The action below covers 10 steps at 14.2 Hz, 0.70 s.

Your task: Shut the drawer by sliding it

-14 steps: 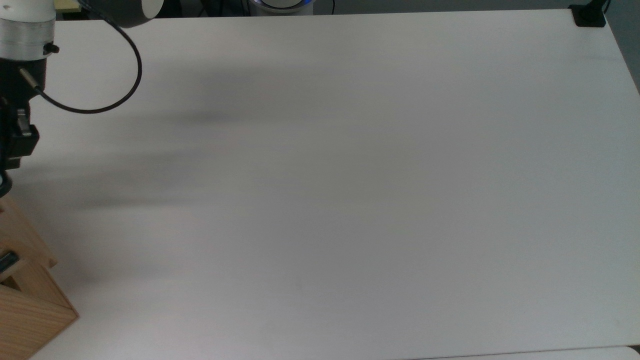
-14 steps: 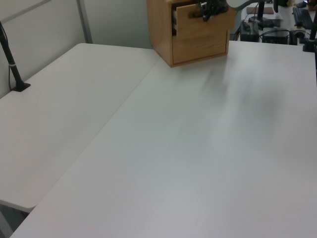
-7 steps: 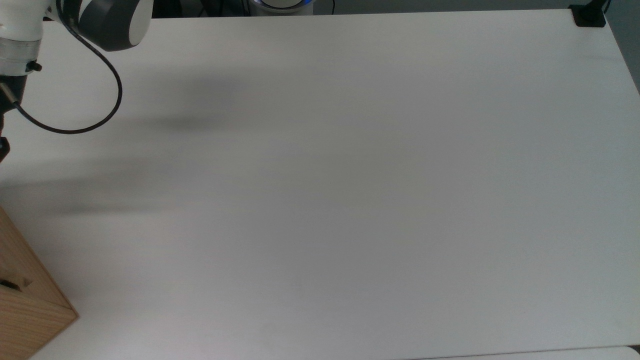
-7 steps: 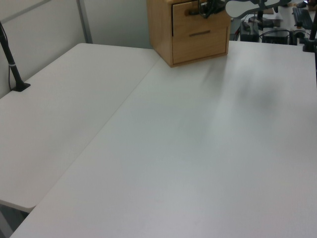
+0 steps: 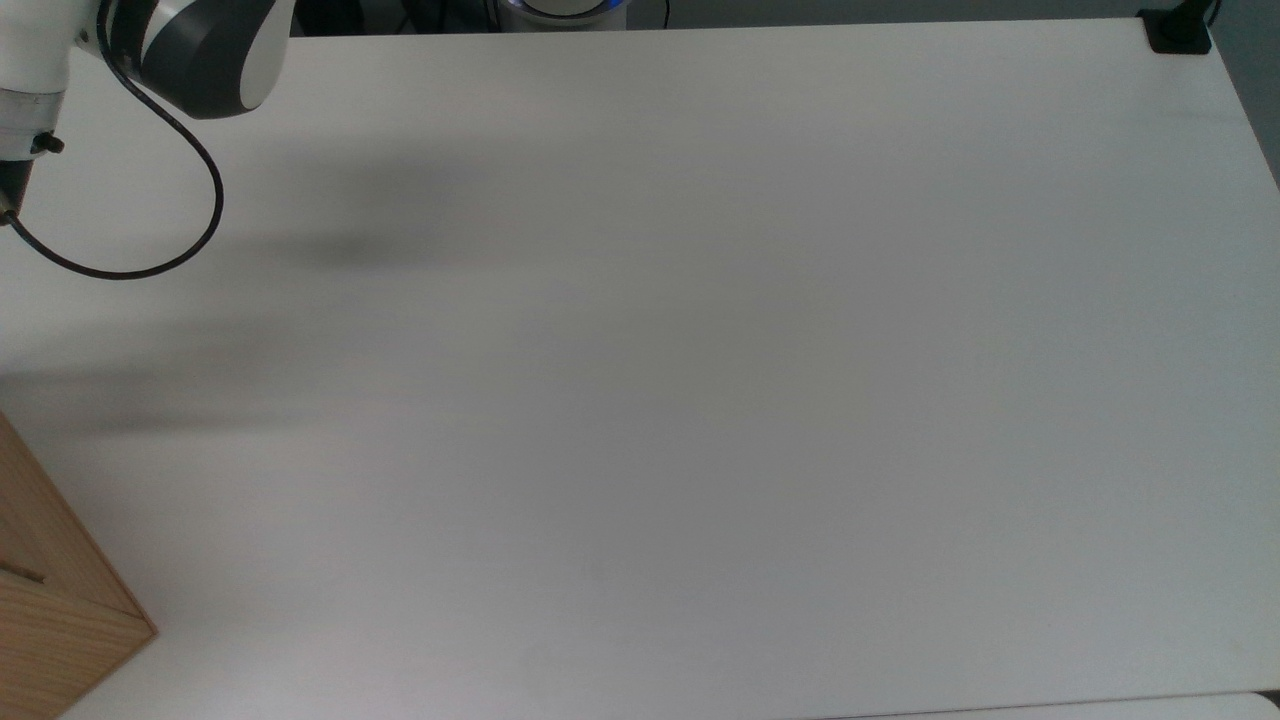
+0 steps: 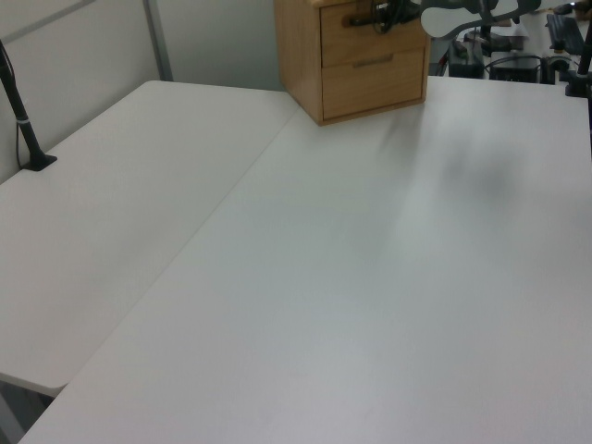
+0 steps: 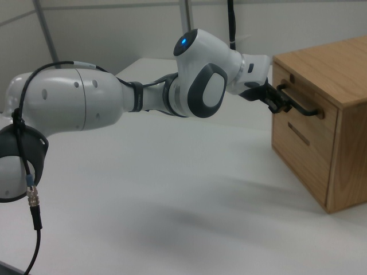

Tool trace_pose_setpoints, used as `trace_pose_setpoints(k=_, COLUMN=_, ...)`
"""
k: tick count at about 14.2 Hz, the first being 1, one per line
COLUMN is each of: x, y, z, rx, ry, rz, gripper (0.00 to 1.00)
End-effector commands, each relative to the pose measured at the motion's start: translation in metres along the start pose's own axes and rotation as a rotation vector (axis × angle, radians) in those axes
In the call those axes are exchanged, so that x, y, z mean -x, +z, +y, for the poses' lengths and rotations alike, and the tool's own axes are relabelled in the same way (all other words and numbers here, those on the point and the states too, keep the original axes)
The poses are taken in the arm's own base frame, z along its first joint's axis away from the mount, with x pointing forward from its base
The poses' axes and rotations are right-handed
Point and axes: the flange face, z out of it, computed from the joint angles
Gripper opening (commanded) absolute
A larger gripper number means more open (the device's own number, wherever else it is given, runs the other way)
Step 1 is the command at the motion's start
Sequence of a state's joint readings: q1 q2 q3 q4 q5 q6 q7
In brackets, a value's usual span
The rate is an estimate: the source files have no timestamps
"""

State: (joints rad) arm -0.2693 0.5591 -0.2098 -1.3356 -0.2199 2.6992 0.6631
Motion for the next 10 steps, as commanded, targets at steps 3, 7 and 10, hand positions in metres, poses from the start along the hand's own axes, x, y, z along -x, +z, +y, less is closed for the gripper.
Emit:
trace_pose_setpoints(k=3, x=0.008, y=-0.054, z=-0.043, rx=-0.010, ry=-0.065, rz=-0.031, gripper=0.16)
trace_pose_setpoints(k=7, x=0.068, y=-0.121, z=-0.081, rx=0.013, ry=-0.280, rz=-0.325, gripper=0.28)
trace_pose_setpoints(k=10, x=0.109, y=-0.186, z=-0.102, rx=-0.057, ry=-0.444, rz=-0.518, gripper=0.58)
